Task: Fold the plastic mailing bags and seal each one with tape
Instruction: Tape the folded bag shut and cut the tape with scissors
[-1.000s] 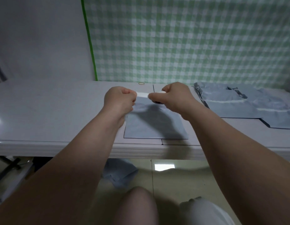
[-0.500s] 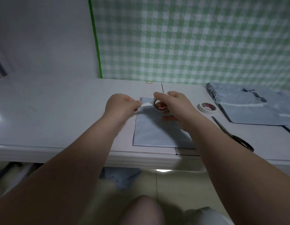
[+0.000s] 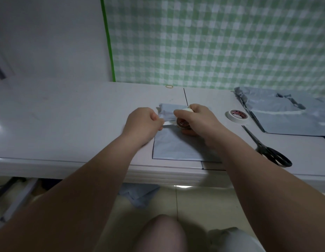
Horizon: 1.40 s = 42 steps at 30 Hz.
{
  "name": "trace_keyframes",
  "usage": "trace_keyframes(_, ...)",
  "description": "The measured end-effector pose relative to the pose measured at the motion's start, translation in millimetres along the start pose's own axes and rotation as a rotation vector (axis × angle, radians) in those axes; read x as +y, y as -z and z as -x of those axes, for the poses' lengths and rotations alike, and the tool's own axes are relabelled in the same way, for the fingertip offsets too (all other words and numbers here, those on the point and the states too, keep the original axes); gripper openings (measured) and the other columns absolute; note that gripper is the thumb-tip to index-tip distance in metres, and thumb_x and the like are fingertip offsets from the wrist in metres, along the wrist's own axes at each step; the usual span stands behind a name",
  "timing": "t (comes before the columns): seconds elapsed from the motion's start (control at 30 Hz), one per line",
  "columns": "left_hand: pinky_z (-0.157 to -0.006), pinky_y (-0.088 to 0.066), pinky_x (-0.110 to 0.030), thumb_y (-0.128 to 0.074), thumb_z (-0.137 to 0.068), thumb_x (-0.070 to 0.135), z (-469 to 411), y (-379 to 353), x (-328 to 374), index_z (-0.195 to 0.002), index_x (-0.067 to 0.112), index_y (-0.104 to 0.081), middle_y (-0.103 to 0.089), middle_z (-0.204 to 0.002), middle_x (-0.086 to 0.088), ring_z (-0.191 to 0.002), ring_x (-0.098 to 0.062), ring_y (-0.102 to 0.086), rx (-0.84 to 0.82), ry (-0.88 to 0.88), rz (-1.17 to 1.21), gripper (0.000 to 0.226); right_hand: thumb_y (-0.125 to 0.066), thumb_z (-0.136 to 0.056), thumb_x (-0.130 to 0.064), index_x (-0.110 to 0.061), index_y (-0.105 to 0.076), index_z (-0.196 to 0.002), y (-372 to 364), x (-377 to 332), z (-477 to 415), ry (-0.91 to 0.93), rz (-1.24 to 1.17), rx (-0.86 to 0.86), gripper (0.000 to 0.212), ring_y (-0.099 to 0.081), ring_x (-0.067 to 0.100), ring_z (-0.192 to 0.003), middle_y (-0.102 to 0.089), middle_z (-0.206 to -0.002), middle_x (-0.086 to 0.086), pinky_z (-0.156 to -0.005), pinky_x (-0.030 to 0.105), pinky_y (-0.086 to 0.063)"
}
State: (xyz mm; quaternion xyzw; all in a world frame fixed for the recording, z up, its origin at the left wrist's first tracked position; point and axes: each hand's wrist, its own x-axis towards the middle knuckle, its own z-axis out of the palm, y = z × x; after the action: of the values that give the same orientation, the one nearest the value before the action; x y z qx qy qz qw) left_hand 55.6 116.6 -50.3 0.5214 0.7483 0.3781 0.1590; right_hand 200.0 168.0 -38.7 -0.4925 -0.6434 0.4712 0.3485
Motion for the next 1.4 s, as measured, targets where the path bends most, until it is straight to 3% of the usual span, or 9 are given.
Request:
trace_keyframes(0.13,-0.06,-0.038,-0.027,-0.062,-0.086,0.029,-3,-2,-3,-0.076,0.008,-0.069,-0.066,-0.077,-0.004,-0.078,-0.021,-0.06,0.031,-0.007,-0.037,0.024,-0.06,-0.088,-0.039,-0.008,-0.058,-0.092,-1,-5,0,0.005,0.055,-0.004,0.032,-0.058,0.02,-0.087,-0.06,-0.098,0.009,-0.075,0.039,-0.06)
trace_keyframes(0.2,-0.063,-0.038,-0.028,-0.062,-0.087,0.032,-3,-2,-3,-0.078,0.005,-0.068,-0.067,-0.081,-0.008,-0.08,-0.024,-0.06,0.038,-0.013,-0.044,0.029,-0.057,-0.089,-0.038,-0.01,-0.057,-0.09,-1,-8,0,0.002,0.058,-0.003,0.028,-0.057,0.021,-0.087,-0.058,-0.101,0.011,-0.074,0.04,-0.06)
trace_keyframes(0.37,-0.07,-0.045,-0.033,-0.062,-0.086,0.032,-4,-2,-3,-0.078,0.004,-0.068,-0.068,-0.084,-0.01,-0.082,-0.026,-0.06,0.03,0.006,-0.04,0.029,-0.06,-0.086,-0.028,-0.011,-0.052,-0.081,-2,-12,-1,0.049,0.177,-0.018,0.02,-0.057,0.023,-0.085,-0.055,-0.089,0.007,-0.074,0.047,-0.059)
trace_keyframes(0.53,-0.055,-0.035,-0.028,-0.064,-0.083,0.021,-5,-1,-6,-0.078,-0.003,-0.069,-0.067,-0.079,-0.017,-0.067,-0.022,-0.052,0.067,0.026,-0.024,0.026,-0.062,-0.085,-0.028,-0.015,-0.047,-0.069,-6,-17,-2,0.094,0.329,-0.046,0.026,-0.055,0.021,-0.073,-0.052,-0.075,0.002,-0.073,0.045,-0.058)
trace_keyframes(0.6,-0.056,-0.035,-0.029,-0.064,-0.083,0.02,-5,-1,-7,-0.078,-0.004,-0.069,-0.066,-0.079,-0.018,-0.067,-0.022,-0.051,0.058,0.028,-0.05,0.026,-0.062,-0.086,-0.028,-0.015,-0.047,-0.068,-6,-18,-2,0.11,0.372,-0.059,0.027,-0.054,0.02,-0.07,-0.051,-0.074,0.001,-0.072,0.044,-0.059)
trace_keyframes(0.73,-0.065,-0.034,-0.024,-0.065,-0.085,0.023,-7,0,-9,-0.068,0.011,-0.065,-0.065,-0.079,-0.006,-0.078,-0.021,-0.056,0.035,0.012,-0.114,0.021,-0.062,-0.085,-0.029,-0.016,-0.047,-0.067,-8,-19,-4,0.12,0.442,-0.064,0.026,-0.052,0.015,-0.065,-0.051,-0.073,-0.001,-0.061,0.033,-0.055)
trace_keyframes(0.9,-0.065,-0.033,-0.025,-0.063,-0.085,0.024,-11,-5,-13,-0.066,0.016,-0.061,-0.063,-0.08,-0.003,-0.079,-0.022,-0.055,0.053,-0.006,-0.184,0.02,-0.062,-0.083,-0.031,-0.017,-0.048,-0.067,-11,-18,-5,0.129,0.501,-0.053,0.026,-0.058,0.024,-0.079,-0.052,-0.073,-0.001,-0.081,0.044,-0.055)
trace_keyframes(1.2,-0.065,-0.038,-0.028,-0.06,-0.086,0.037,-16,-11,-13,-0.064,0.011,-0.062,-0.063,-0.074,-0.006,-0.077,-0.028,-0.059,0.048,0.025,-0.238,0.034,-0.063,-0.082,-0.03,-0.016,-0.048,-0.066,-13,-15,-6,0.139,0.512,-0.04,0.026,-0.055,0.022,-0.073,-0.052,-0.07,-0.001,-0.078,0.041,-0.054)
trace_keyframes(1.4,-0.062,-0.036,-0.028,-0.064,-0.081,0.034,-21,-11,-11,-0.069,0.01,-0.062,-0.06,-0.073,-0.005,-0.077,-0.027,-0.059,0.025,0.058,-0.288,0.027,-0.065,-0.079,-0.032,-0.017,-0.052,-0.07,-14,-14,-6,0.151,0.537,-0.029,0.022,-0.059,0.022,-0.08,-0.055,-0.075,-0.001,-0.079,0.04,-0.056)
